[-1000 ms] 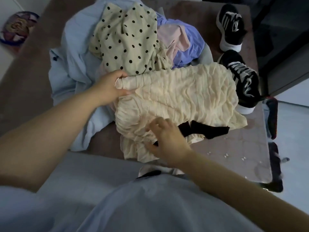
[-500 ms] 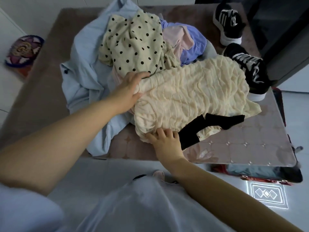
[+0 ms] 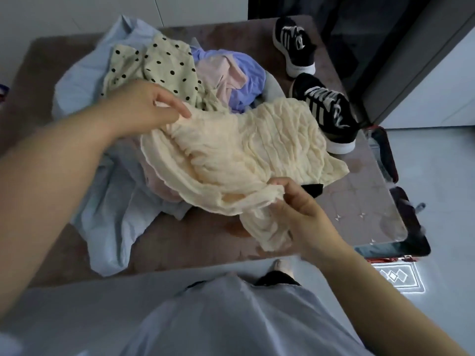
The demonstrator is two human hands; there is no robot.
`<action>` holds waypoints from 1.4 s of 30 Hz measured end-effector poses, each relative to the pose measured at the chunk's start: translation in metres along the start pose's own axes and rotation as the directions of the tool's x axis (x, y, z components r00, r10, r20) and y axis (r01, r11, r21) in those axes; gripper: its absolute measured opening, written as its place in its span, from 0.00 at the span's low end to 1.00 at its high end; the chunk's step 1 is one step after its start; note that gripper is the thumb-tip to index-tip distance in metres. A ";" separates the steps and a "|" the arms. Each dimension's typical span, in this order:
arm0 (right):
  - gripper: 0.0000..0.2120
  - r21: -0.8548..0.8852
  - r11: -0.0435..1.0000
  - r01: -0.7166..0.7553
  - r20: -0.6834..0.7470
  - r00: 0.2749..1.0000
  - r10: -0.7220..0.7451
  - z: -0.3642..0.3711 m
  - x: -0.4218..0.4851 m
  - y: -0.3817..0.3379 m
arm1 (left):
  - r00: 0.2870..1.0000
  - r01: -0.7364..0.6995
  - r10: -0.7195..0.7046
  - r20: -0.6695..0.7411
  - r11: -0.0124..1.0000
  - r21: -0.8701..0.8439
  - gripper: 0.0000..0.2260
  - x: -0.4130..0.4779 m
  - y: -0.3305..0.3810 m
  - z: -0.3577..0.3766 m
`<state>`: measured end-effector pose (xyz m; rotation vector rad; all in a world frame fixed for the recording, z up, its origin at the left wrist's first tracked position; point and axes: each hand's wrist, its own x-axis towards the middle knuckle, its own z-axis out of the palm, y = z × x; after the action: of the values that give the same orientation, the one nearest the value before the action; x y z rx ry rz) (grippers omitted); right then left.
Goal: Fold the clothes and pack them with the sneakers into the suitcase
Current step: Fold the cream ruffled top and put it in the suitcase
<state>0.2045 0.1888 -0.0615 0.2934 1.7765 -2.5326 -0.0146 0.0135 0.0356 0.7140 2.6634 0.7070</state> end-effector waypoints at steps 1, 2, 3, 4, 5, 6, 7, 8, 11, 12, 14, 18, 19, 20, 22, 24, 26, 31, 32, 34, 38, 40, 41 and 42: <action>0.07 0.095 0.995 0.009 -0.074 0.997 -0.002 -0.015 0.001 -0.006 | 1.000 0.015 -0.015 0.000 0.998 -0.054 0.07 0.015 0.013 0.002; 0.11 0.170 0.985 0.021 -0.138 0.990 0.002 -0.029 0.004 -0.012 | 0.999 0.040 -0.043 -0.022 0.992 -0.124 0.07 0.034 0.025 0.008; 0.13 0.224 0.974 0.033 -0.200 0.980 0.013 -0.043 0.009 -0.017 | 0.996 0.071 -0.082 -0.046 0.978 -0.194 0.09 0.052 0.039 0.017; 0.13 0.254 0.967 0.029 -0.263 0.964 0.040 -0.059 0.015 -0.020 | 0.990 0.114 -0.133 -0.046 0.950 -0.292 0.09 0.069 0.053 0.029; 0.13 0.258 0.966 0.007 -0.328 0.941 0.080 -0.076 0.023 -0.020 | 0.986 0.150 -0.167 -0.004 0.893 -0.424 0.06 0.084 0.069 0.042; 0.12 0.231 0.972 -0.038 -0.390 0.912 0.129 -0.092 0.031 -0.020 | 0.984 0.176 -0.167 0.069 0.802 -0.571 0.05 0.097 0.085 0.055; 0.09 0.165 0.979 -0.121 -0.475 0.860 0.186 -0.110 0.041 -0.019 | 0.977 0.212 -0.162 0.137 0.705 -0.677 0.06 0.110 0.100 0.069; 0.07 0.069 0.971 -0.230 -0.563 0.794 0.229 -0.125 0.049 -0.020 | 0.971 0.238 -0.159 0.178 0.681 -0.693 0.06 0.120 0.112 0.083; 0.14 -0.214 0.825 -0.524 -0.757 0.623 0.199 -0.158 0.064 -0.020 | 0.988 0.124 -0.098 0.121 0.965 -0.231 0.15 0.139 0.124 0.122; 0.20 -0.307 0.783 -0.540 -0.774 0.621 0.125 -0.161 0.065 -0.020 | 0.998 0.015 -0.013 0.062 0.999 -0.033 0.20 0.139 0.120 0.131; 0.25 -0.619 0.681 -0.391 -0.664 0.724 -0.188 -0.151 0.060 -0.019 | 0.973 -0.226 0.231 -0.005 0.956 0.189 0.24 0.132 0.110 0.149; 0.30 -0.984 0.176 -0.037 -0.091 0.948 -0.305 -0.140 0.071 0.004 | 0.970 -0.242 0.205 0.134 0.884 0.399 0.25 0.110 0.090 0.191; 0.32 -0.995 0.098 -0.026 -0.044 0.982 -0.184 -0.146 0.078 0.009 | 0.978 -0.183 0.120 0.170 0.885 0.428 0.25 0.108 0.083 0.201; 0.34 -0.999 0.035 -0.022 -0.023 0.998 -0.050 -0.155 0.084 0.014 | 0.978 -0.139 0.050 0.200 0.877 0.459 0.25 0.107 0.076 0.208; 0.39 -0.997 -0.068 0.027 0.018 0.992 0.127 -0.171 0.091 0.020 | 0.977 -0.128 0.028 0.213 0.871 0.474 0.25 0.103 0.063 0.214; 0.35 -0.994 -0.051 0.096 0.083 0.975 0.207 -0.178 0.093 0.012 | 0.985 -0.166 0.137 0.101 0.905 0.393 0.27 0.094 0.053 0.212; 0.30 -0.989 0.080 0.123 0.137 0.969 0.207 -0.180 0.099 -0.012 | 0.974 -0.165 0.207 -0.092 0.926 0.340 0.28 0.086 0.043 0.200; 0.22 -0.963 0.181 0.200 0.185 0.978 -0.094 -0.173 0.160 -0.074 | 0.903 0.141 -0.134 -0.408 0.990 -0.015 0.21 0.080 0.029 0.176; 0.26 -0.960 0.184 0.211 0.200 0.977 -0.079 -0.169 0.178 -0.078 | 0.882 0.151 -0.162 -0.443 0.987 -0.061 0.19 0.077 0.031 0.177; 0.35 -0.963 0.131 0.237 0.241 0.971 0.009 -0.157 0.210 -0.082 | 0.852 0.160 -0.192 -0.486 0.981 -0.106 0.17 0.070 0.037 0.182; 0.44 -0.960 0.021 0.280 0.274 0.915 0.295 -0.140 0.251 -0.087 | 0.881 0.065 -0.124 -0.458 0.988 -0.141 0.20 0.077 0.043 0.177; 0.45 -0.949 -0.047 0.312 0.267 0.872 0.411 -0.137 0.259 -0.086 | 0.880 0.013 -0.096 -0.466 0.984 -0.179 0.18 0.084 0.047 0.162; 0.45 -0.936 -0.111 0.334 0.256 0.863 0.437 -0.136 0.262 -0.084 | 0.876 -0.006 -0.080 -0.476 0.985 -0.175 0.16 0.084 0.049 0.155; 0.45 -0.919 -0.184 0.348 0.236 0.861 0.450 -0.134 0.263 -0.081 | 0.885 -0.033 -0.046 -0.463 0.986 -0.161 0.13 0.082 0.051 0.150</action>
<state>-0.0470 0.3634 -0.0764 -0.3907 2.5675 -0.1621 -0.0043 0.1534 -0.0752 0.5411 2.9738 1.2171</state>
